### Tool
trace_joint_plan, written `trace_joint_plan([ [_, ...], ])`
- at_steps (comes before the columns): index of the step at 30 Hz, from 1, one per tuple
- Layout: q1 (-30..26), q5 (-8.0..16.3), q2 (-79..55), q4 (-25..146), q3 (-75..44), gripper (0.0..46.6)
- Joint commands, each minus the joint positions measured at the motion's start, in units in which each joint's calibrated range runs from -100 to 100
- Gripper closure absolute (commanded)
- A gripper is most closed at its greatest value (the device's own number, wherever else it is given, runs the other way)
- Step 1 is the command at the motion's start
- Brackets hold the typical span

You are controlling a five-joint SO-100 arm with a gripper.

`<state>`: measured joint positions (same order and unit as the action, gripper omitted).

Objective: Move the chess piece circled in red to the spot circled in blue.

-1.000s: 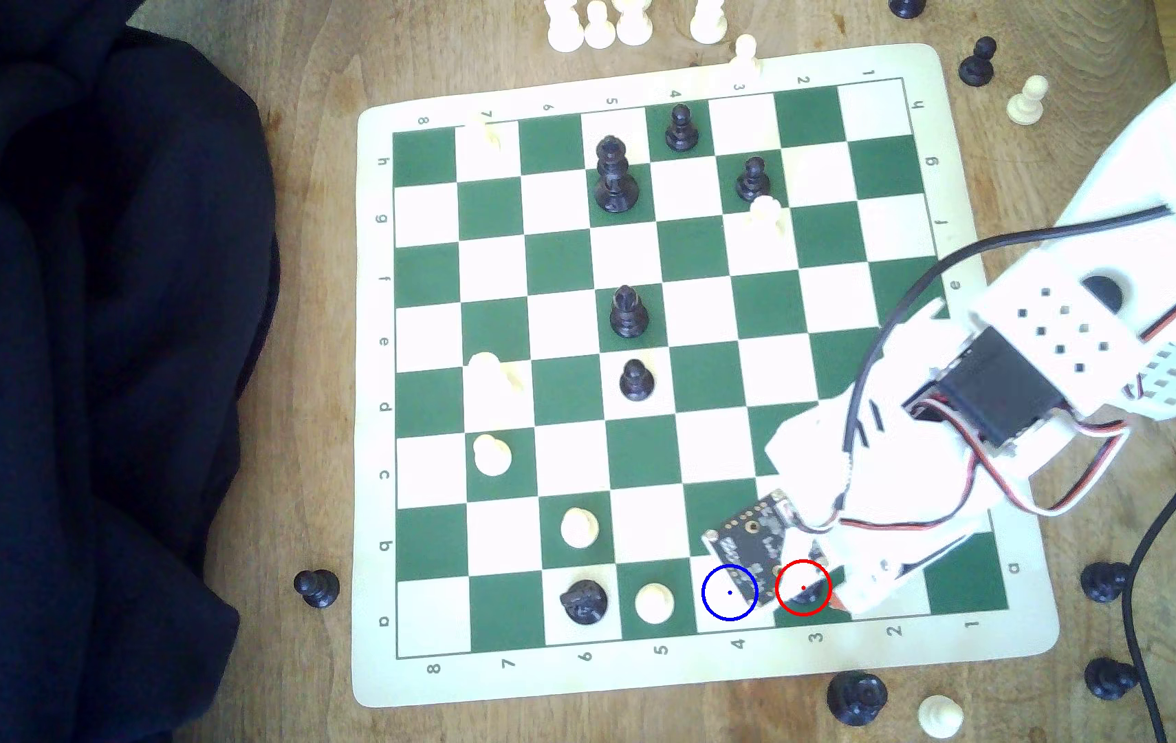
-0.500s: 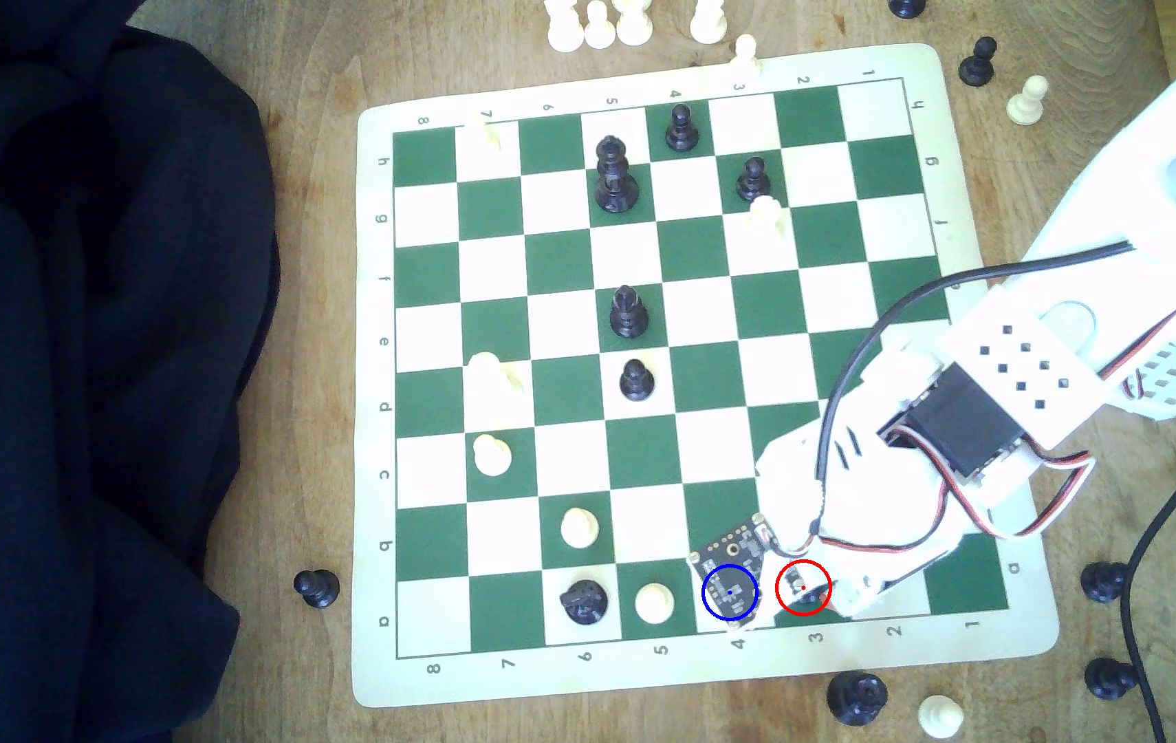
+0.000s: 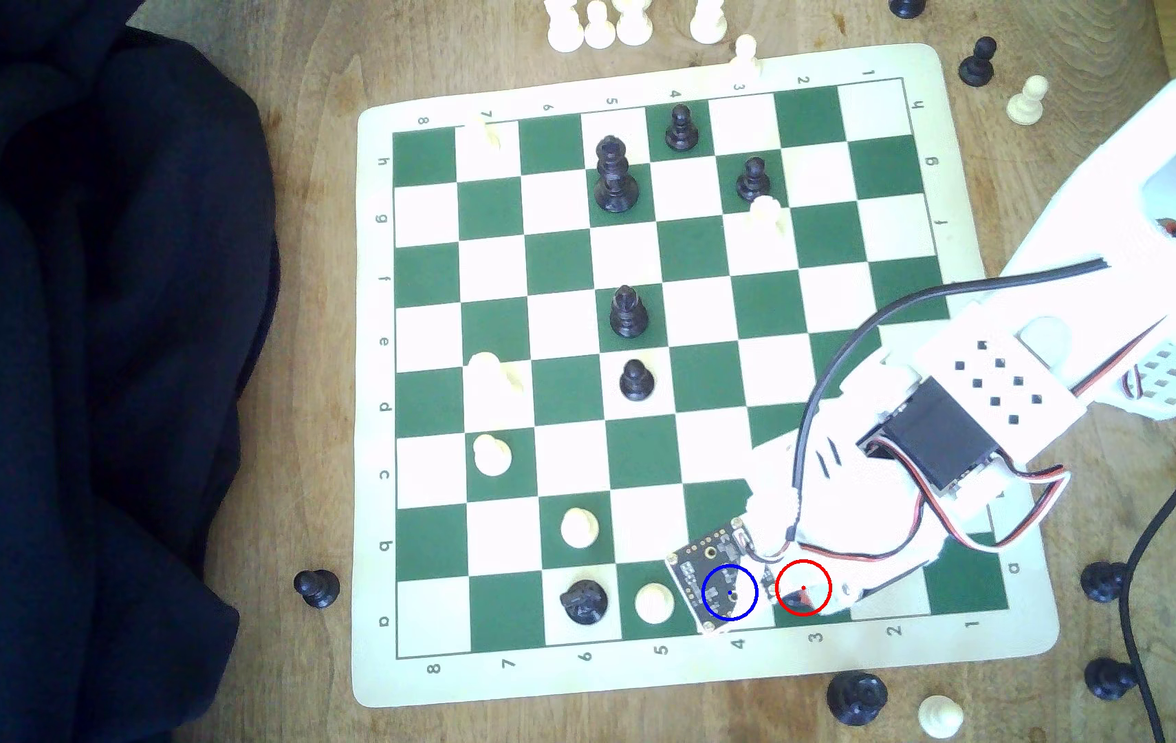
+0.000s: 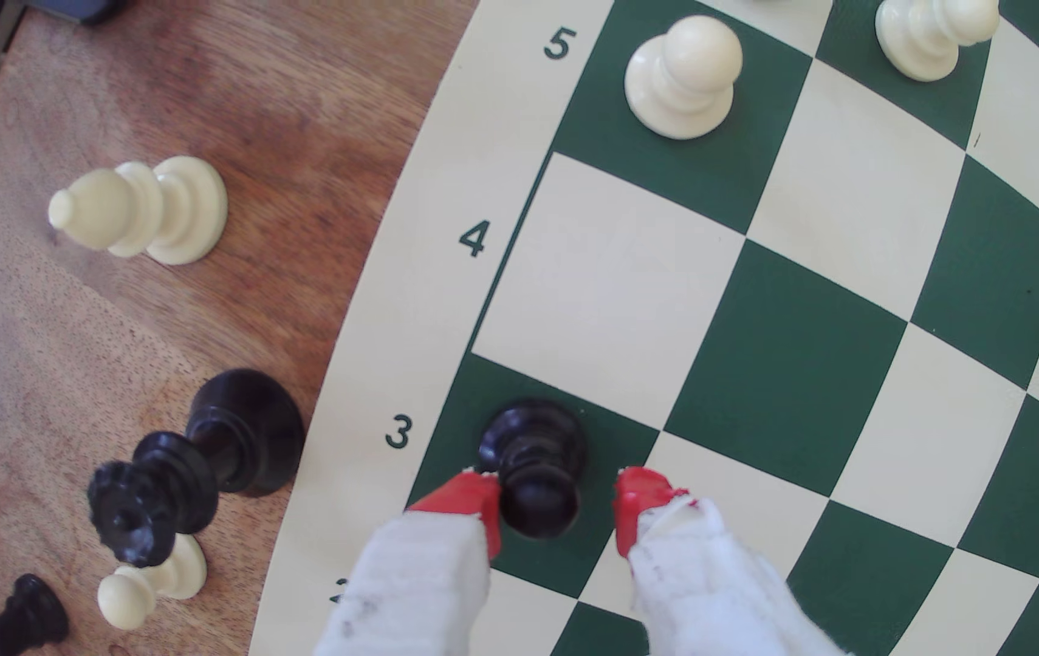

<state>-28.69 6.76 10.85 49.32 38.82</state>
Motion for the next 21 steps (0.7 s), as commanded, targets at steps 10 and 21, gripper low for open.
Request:
trace_joint_plan([
  [10, -0.7, 0.2, 0.1, 0.3, -4.9, 36.8],
  [21, -1.5, 0.2, 0.6, 2.4, -5.4, 41.0],
])
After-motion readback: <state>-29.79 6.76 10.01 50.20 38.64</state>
